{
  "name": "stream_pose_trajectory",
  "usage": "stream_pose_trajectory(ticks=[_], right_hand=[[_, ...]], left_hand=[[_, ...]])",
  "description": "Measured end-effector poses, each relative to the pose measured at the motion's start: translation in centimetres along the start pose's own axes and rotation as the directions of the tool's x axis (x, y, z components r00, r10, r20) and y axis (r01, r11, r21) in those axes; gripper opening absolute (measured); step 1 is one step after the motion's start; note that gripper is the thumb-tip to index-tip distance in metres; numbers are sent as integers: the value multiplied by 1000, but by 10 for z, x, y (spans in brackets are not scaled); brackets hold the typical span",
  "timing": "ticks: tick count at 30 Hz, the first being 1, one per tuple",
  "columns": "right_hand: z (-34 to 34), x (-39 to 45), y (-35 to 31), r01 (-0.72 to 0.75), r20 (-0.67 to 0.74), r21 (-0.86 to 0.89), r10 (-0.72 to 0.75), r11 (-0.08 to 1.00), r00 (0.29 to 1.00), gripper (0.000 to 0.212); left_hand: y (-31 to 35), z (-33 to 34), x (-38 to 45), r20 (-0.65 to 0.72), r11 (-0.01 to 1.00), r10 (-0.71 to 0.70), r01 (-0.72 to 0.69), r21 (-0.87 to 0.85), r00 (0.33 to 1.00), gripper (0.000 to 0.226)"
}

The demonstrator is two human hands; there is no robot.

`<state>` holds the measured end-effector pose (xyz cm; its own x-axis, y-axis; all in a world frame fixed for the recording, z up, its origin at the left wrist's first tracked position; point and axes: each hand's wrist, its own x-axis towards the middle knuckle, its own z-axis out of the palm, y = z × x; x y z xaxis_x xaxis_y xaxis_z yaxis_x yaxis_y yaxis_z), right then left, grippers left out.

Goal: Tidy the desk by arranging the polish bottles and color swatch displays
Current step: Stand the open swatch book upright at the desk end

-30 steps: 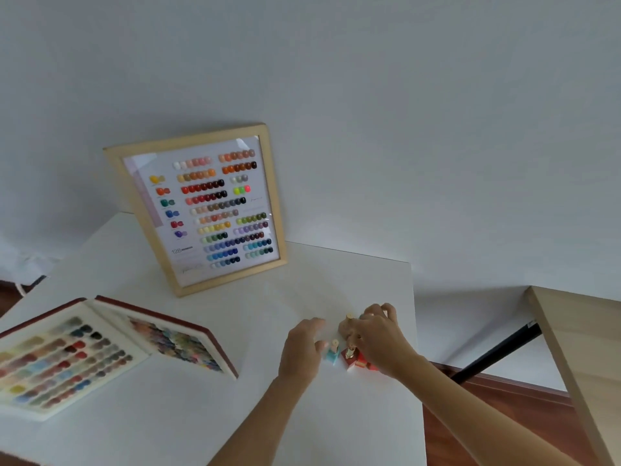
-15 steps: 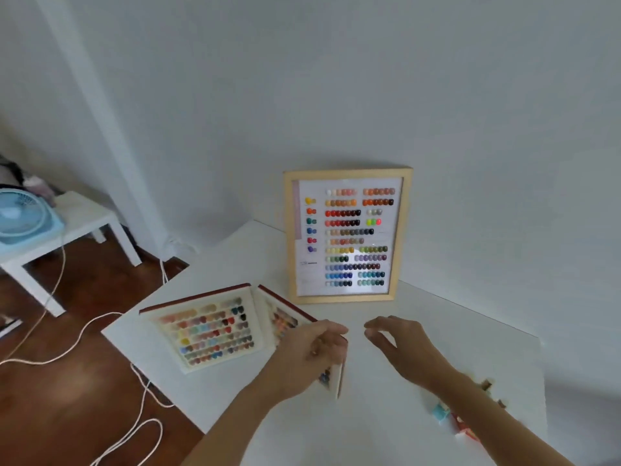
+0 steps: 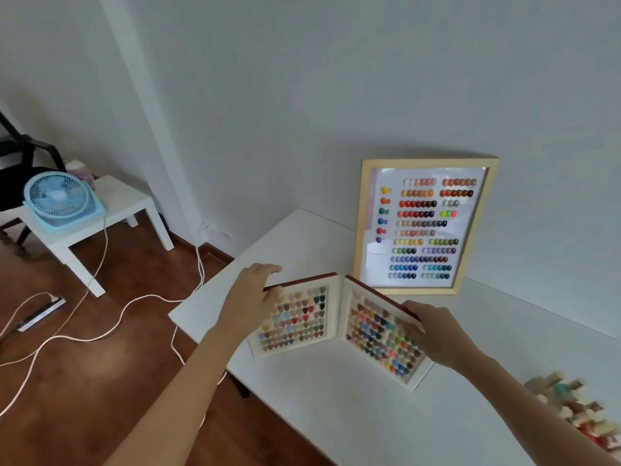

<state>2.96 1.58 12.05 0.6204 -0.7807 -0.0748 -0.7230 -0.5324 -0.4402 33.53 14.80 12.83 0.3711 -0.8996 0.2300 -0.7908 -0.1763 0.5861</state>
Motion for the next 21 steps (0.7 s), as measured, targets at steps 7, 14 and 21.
stream_pose_trajectory(ticks=[7, 14, 21], right_hand=[[10, 0, -7, -70, -39, -42, 68, 997, 997, 10], [2, 35, -12, -1, -84, -113, -9, 994, 996, 14], [0, 115, -56, 159, -67, -86, -165, 984, 984, 20]], left_hand=[[-34, 1, 8, 191, 961, 28, -79, 265, 981, 24], [-47, 3, 19, 84, 952, 3, -28, 305, 996, 25], [-69, -34, 42, -114, 904, -77, 118, 411, 991, 17]])
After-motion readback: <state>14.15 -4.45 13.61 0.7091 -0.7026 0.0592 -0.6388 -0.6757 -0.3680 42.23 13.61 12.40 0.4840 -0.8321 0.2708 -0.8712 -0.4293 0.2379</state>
